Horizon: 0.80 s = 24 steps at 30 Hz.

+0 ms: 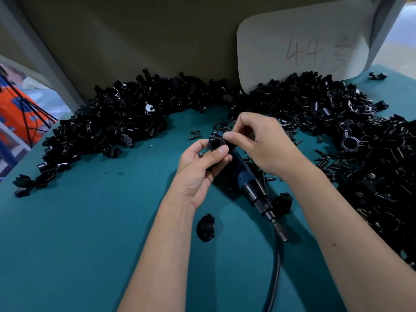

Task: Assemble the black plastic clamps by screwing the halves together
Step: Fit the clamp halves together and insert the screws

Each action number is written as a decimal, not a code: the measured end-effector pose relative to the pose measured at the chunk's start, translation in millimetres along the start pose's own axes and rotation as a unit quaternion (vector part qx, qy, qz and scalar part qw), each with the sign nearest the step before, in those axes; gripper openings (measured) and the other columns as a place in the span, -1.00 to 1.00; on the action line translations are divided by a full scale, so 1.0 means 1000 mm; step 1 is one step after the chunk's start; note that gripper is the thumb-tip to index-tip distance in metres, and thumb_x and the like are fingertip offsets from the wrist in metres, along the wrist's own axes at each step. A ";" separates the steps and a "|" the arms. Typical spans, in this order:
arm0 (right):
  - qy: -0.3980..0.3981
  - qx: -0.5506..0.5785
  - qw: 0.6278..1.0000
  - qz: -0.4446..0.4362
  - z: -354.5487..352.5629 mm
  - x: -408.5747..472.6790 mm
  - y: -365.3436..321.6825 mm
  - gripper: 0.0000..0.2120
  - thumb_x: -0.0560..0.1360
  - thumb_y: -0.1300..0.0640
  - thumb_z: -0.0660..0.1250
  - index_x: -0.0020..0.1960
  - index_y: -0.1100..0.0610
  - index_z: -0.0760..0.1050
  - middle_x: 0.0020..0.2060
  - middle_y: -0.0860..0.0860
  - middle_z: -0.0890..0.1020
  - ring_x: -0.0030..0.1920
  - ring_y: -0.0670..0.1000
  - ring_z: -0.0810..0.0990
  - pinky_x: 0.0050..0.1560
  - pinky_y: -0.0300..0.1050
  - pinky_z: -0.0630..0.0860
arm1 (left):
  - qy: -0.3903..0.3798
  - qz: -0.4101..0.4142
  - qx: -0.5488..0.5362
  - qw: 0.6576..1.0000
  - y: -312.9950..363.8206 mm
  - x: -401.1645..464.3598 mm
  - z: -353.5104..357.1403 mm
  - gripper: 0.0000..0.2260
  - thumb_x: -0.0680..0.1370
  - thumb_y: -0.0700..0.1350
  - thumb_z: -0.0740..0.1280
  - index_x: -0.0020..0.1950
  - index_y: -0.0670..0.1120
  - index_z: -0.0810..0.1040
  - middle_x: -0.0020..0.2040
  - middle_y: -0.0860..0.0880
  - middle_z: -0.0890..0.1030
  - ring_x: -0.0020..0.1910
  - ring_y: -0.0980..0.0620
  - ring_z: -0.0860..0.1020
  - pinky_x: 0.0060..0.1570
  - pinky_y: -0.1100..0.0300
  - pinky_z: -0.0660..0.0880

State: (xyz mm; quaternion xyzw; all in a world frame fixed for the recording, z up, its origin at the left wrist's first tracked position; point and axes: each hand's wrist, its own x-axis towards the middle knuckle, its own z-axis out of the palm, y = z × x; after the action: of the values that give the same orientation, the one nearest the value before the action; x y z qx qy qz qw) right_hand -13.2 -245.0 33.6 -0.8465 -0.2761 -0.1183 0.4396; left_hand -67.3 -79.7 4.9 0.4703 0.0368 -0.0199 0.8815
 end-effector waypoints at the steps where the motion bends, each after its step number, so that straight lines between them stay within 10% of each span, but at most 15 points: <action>1: -0.010 -0.018 1.000 -0.008 0.002 0.000 -0.001 -0.73 0.62 0.04 0.40 -0.18 0.15 0.48 -0.33 -0.04 0.51 -0.30 -0.06 0.44 -0.24 -0.15 0.38 | -0.003 0.005 0.009 1.000 0.000 0.000 0.000 -0.65 0.36 -0.23 0.54 0.09 -0.18 0.56 -0.16 -0.06 0.67 -0.20 0.06 0.67 -0.12 0.31 0.61; 9: -0.040 -0.050 0.997 0.037 0.000 -0.004 -0.003 -0.39 0.67 -0.30 0.07 -0.39 0.09 0.23 -0.52 -0.06 0.30 -0.44 -0.04 0.27 -0.35 -0.01 0.24 | -0.021 0.037 0.059 0.997 -0.004 0.000 0.005 -0.72 0.34 -0.26 0.54 -0.01 -0.15 0.57 -0.24 -0.02 0.68 -0.23 0.07 0.68 -0.12 0.29 0.62; 14: -0.101 -0.065 0.993 0.001 -0.007 -0.005 0.003 -0.60 0.73 0.01 0.16 -0.25 0.14 0.32 -0.41 -0.05 0.38 -0.34 -0.05 0.31 -0.25 0.01 0.27 | 0.004 0.034 0.051 0.998 -0.004 0.002 0.002 -0.70 0.33 -0.25 0.55 0.02 -0.18 0.58 -0.24 -0.03 0.69 -0.24 0.06 0.68 -0.13 0.29 0.63; 24: -0.065 -0.046 0.997 -0.014 0.000 -0.005 0.005 -0.57 0.71 -0.02 0.22 -0.29 0.12 0.30 -0.43 -0.05 0.33 -0.36 -0.06 0.28 -0.27 -0.01 0.26 | -0.004 0.024 0.056 0.998 -0.003 0.001 0.001 -0.67 0.33 -0.24 0.56 0.05 -0.18 0.58 -0.25 -0.01 0.67 -0.24 0.06 0.68 -0.11 0.29 0.63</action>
State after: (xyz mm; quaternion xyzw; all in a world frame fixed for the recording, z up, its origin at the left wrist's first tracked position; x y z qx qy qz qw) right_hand -14.5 -248.8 28.3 -0.8680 -0.3098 -0.0819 0.3794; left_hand -66.8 -82.5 3.0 0.5197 0.0209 -0.0026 0.8541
